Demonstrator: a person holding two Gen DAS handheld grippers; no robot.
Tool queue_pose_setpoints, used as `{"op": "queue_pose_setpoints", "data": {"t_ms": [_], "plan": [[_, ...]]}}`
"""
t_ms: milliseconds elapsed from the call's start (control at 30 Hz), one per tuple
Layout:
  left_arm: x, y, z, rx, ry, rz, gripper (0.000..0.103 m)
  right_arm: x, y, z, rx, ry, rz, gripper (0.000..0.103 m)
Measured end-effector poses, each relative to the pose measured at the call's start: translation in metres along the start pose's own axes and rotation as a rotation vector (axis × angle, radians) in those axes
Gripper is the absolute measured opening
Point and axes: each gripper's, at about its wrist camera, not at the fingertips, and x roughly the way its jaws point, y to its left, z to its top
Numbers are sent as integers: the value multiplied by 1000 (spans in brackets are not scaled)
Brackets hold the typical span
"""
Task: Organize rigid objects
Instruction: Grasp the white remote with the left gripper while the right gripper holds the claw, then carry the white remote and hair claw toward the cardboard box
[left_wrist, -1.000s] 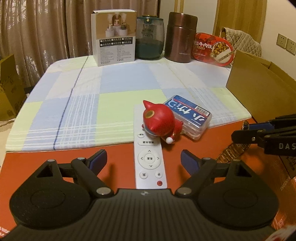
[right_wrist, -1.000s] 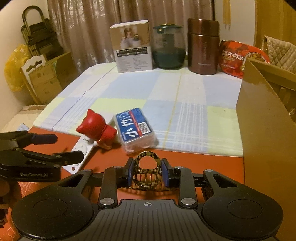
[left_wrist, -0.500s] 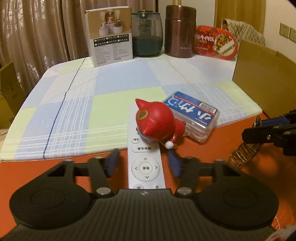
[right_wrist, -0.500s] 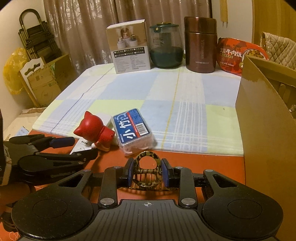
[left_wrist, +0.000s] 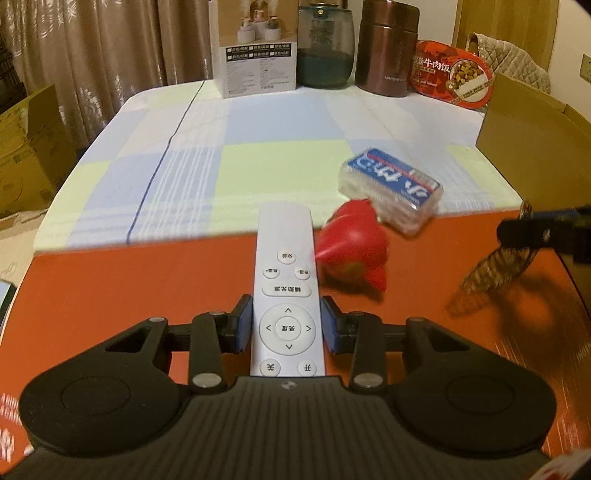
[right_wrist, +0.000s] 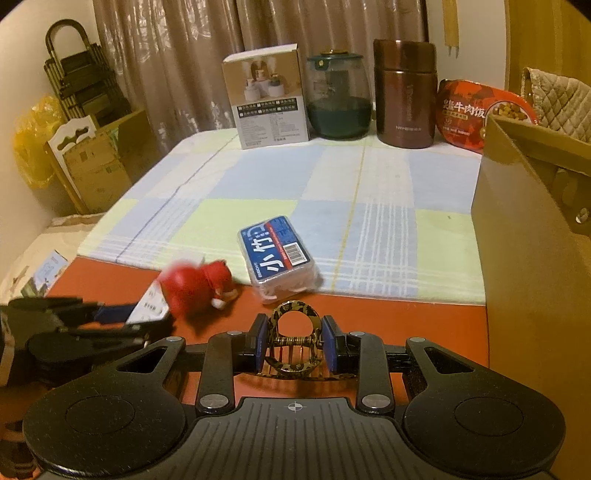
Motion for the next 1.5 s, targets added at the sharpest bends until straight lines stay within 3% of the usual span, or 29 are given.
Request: {"op": "queue_pose_setpoints", "data": {"t_ms": [400,567,600,667,967,1133,1200,1333,1500], "plan": [[-58,-13,-58,-45,2,-29,33,-49,8,-19,7,-17,30,27],[-67,-26,-72,-2,-21,-15,35,-62,14,-27,5,-20,43,27],[-66,-28,-71,14,-25,-9,43,-63,15,-28,5,-21,45,27],[-65,-29,-71,19,-43,-6,48,-64,17,-29,5,-22,47,27],[-48,-25,-61,-15,-78,-5,48,-58,15,-28,14,-14,45,27],[-42,-23,-55,-22,-85,0,43,-58,14,-27,15,-17,52,27],[-42,-24,-54,-11,-83,5,33,-58,15,-27,15,-17,51,27],[-44,-25,-53,-18,-72,10,33,-60,13,-26,21,-25,48,27],[-61,-30,-50,-24,-117,-7,33,-67,13,-24,25,-46,52,27]]}}
